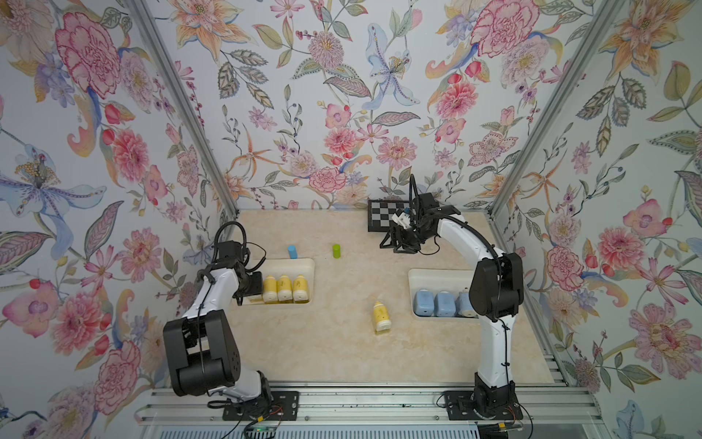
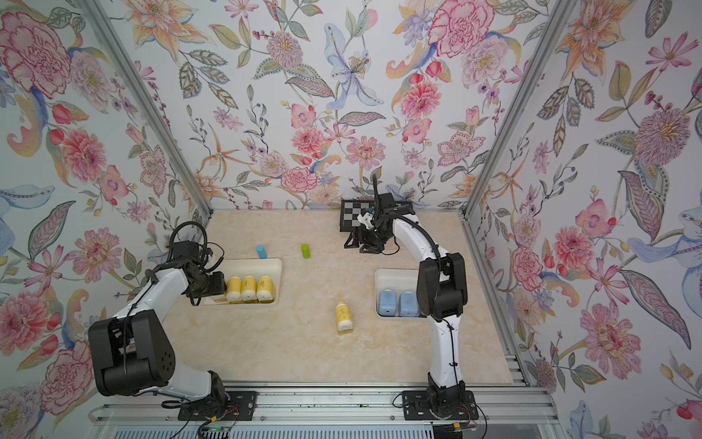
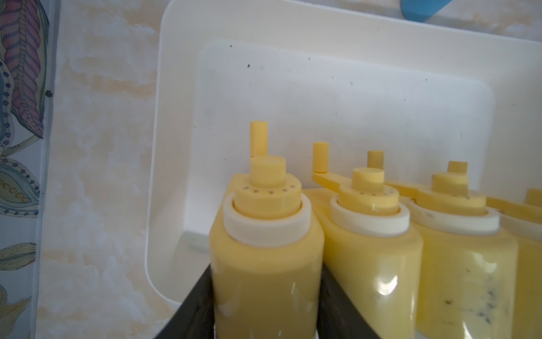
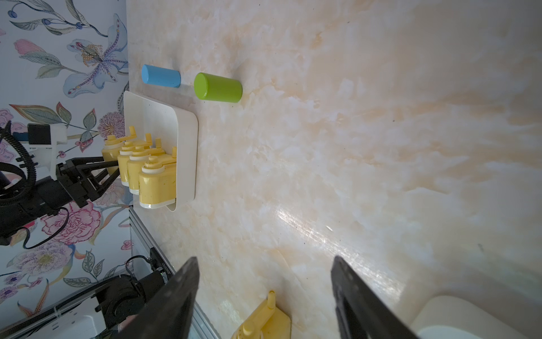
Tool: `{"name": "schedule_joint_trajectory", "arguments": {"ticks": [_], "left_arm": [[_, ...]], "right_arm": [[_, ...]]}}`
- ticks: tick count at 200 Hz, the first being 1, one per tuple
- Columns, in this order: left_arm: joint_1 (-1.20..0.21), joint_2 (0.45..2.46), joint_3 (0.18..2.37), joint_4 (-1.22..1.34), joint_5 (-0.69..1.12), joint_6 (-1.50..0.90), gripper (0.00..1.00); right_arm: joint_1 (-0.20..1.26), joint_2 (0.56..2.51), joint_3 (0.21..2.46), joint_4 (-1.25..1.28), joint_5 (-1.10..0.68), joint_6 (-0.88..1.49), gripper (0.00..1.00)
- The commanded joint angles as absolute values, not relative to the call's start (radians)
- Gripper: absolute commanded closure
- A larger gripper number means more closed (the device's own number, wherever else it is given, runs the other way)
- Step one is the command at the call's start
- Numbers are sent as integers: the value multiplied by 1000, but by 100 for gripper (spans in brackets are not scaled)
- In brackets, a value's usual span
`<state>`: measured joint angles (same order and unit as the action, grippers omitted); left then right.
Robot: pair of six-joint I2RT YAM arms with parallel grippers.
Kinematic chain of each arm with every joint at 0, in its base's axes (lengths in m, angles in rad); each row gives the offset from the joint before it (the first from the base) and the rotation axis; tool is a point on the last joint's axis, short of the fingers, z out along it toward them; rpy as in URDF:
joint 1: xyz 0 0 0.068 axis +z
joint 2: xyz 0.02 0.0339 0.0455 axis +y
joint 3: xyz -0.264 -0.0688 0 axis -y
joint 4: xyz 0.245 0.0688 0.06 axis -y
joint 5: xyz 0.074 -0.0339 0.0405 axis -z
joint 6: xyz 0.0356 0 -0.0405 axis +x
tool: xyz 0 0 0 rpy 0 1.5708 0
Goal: Place the pencil sharpeners by color into the storage box
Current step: Place the pencil sharpener in the storage box.
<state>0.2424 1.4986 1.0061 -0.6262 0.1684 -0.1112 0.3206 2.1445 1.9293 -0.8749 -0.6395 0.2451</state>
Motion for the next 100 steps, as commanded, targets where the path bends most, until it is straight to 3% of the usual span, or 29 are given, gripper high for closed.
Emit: {"name": "schedule_joint_trajectory", "arguments": {"ticks": [1, 66, 100], "left_arm": [[248, 1515, 1013, -631, 212, -86, 57], [247, 1551, 1026, -654, 207, -84, 55], [247, 1557, 1031, -659, 203, -86, 48]], "right_arm": [[322, 2146, 1941, -895, -650, 222, 28], [319, 2153, 1947, -896, -652, 222, 27], [319, 2157, 1950, -895, -653, 223, 27]]}}
